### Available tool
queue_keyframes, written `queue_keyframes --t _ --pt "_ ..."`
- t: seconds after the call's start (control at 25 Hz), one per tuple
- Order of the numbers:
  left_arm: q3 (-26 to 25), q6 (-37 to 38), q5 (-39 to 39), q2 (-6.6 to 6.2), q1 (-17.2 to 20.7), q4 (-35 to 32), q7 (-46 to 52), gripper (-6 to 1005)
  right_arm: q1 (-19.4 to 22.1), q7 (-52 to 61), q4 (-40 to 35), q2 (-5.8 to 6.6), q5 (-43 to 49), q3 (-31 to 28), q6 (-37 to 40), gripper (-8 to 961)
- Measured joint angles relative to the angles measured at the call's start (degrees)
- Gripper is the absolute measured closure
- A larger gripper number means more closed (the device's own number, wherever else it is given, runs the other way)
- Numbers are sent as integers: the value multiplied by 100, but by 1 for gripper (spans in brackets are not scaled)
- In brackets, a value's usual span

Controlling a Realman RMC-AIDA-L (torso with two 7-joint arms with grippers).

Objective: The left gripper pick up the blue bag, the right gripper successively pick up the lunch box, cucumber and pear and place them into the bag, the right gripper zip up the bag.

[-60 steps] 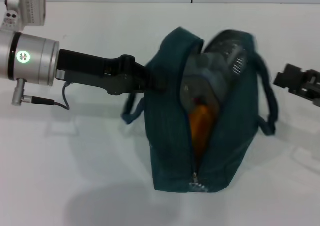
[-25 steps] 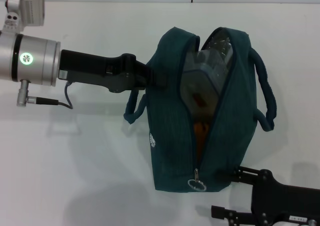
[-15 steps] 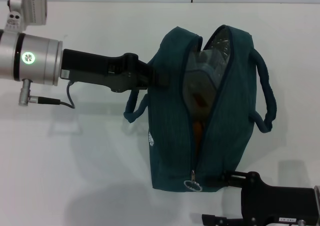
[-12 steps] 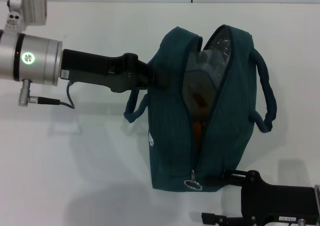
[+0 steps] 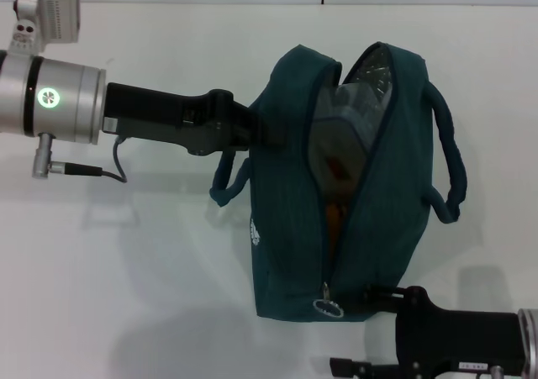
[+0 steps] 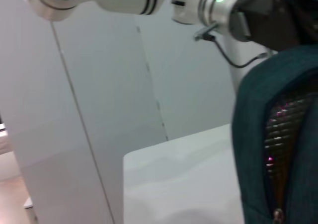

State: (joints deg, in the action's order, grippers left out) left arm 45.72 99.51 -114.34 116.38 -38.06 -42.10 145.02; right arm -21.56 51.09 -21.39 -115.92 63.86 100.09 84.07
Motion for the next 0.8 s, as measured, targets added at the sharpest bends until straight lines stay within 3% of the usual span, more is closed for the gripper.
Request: queue_keyframes --t 0.4,0.72,0.8 --pt "1 16 0 33 -32 0 0 957 -78 103 -128 -13 -313 470 -319 310" --pt "9 25 1 34 -26 0 0 957 -53 88 -152 -9 -462 508 -349 325" --pt "8 25 0 34 -21 0 -3 957 -51 91 -153 -9 -476 511 -379 403"
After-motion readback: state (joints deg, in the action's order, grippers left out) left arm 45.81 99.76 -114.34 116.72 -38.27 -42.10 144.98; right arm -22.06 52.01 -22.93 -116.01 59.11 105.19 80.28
